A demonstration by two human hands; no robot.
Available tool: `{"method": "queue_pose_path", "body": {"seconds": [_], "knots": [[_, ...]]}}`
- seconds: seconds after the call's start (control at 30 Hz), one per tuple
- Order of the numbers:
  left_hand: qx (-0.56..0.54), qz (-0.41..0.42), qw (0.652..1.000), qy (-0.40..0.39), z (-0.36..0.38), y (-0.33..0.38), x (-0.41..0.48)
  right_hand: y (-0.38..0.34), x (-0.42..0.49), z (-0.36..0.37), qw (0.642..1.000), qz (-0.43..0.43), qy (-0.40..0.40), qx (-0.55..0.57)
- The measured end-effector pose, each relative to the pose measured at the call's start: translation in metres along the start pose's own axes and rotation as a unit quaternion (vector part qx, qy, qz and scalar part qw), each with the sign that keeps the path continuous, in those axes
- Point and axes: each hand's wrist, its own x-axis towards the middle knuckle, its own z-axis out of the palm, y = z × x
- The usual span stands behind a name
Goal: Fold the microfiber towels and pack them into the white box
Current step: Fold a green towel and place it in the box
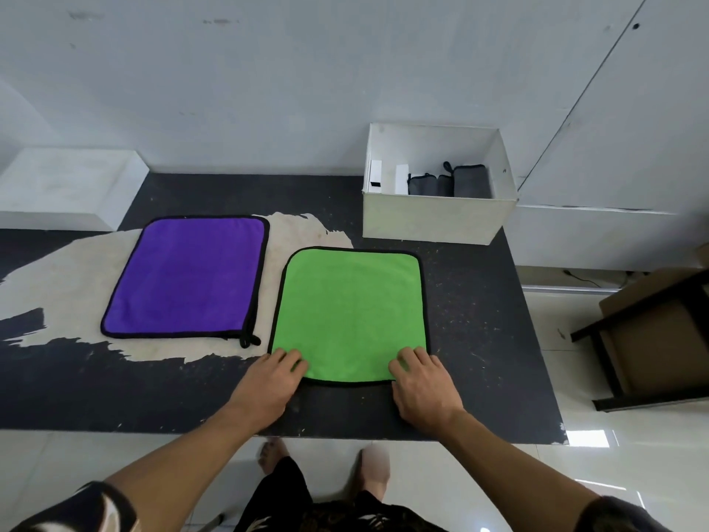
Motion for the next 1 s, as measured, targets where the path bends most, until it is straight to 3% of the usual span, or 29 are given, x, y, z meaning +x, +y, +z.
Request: {"method": "queue_pose_path", "body": {"seconds": [0.2,0.37,0.77,0.9,1.0], "knots": [[-0.035,-0.066,0.997,-0.036,-0.005,0.002,0.003,-0.002,-0.006,-0.007,0.999,0.045,0.012,-0.026],[-0.123,-0.109,0.986,0.013,-0.008,-0.014,0.002,0.005,-0.004,-0.014,0.998,0.056,0.020,-0.030],[-0.125,0.026,0.991,-0.027,-0.001,-0.029,-0.014,0.040,-0.021,-0.003,0.994,-0.015,0.099,0.037],[-0.138,0.048,0.988,-0.047,-0.001,-0.033,-0.016,0.043,-0.019,-0.006,0.995,-0.002,0.073,0.071],[-0.154,0.056,0.982,-0.091,-0.001,-0.036,-0.013,0.047,-0.010,-0.017,0.997,-0.003,-0.012,0.076]]}}
